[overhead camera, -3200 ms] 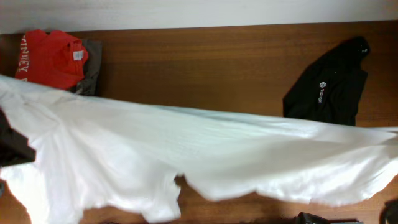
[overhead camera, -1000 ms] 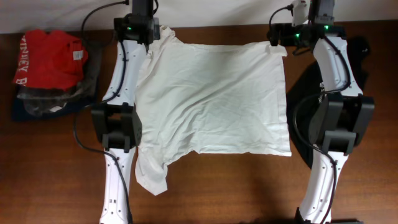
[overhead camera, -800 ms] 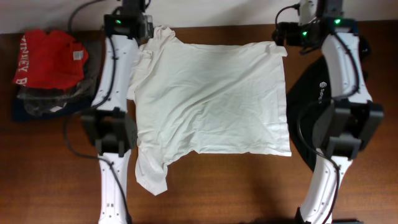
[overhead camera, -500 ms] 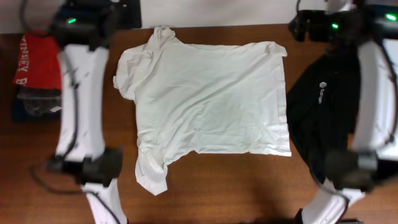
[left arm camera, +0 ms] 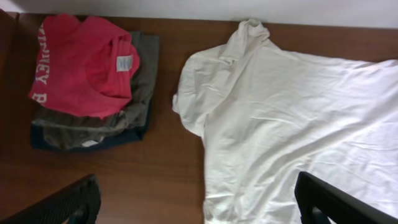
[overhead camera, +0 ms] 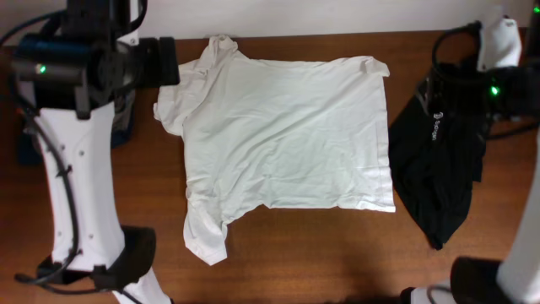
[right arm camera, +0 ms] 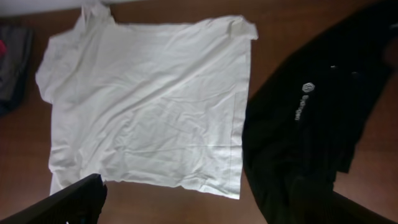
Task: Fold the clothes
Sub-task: 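Release the T-shirt and pull both grippers back, then grasp the T-shirt's bottom corners with left and right grippers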
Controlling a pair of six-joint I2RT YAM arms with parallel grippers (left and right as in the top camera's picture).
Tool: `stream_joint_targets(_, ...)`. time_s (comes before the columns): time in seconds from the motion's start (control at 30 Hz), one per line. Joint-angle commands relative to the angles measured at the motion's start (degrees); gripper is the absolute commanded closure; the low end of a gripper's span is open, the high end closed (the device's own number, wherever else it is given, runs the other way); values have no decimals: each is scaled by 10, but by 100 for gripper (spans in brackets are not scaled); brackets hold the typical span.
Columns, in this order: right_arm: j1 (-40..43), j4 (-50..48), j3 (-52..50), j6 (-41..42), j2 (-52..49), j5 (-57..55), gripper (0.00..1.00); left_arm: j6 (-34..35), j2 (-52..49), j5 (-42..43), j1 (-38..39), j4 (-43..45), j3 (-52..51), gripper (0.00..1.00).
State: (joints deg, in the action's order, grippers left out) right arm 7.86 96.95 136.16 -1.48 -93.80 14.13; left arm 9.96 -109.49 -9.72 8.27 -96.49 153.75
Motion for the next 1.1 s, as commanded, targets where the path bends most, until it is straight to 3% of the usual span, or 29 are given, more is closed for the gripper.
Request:
stream_joint_targets(0.0,0,4,-18,32,54,-24,0,23,43,30,-1,-2,-24,1)
stream_joint_targets(0.33,0,-4,-269,52,167,-65,1,49,87,41,-11,-1,-259,1)
stream_joint_targets(0.77,0,-188,-574,65,175,-51,11,59,88,105,-12,146,-601,5)
stream_joint_targets(0.83,0,-237,-628,65,175,-26,16,59,88,111,-11,162,-655,7)
stream_joint_targets(1.07,-1,-334,-741,65,158,-1,22,59,88,136,-7,174,-724,8)
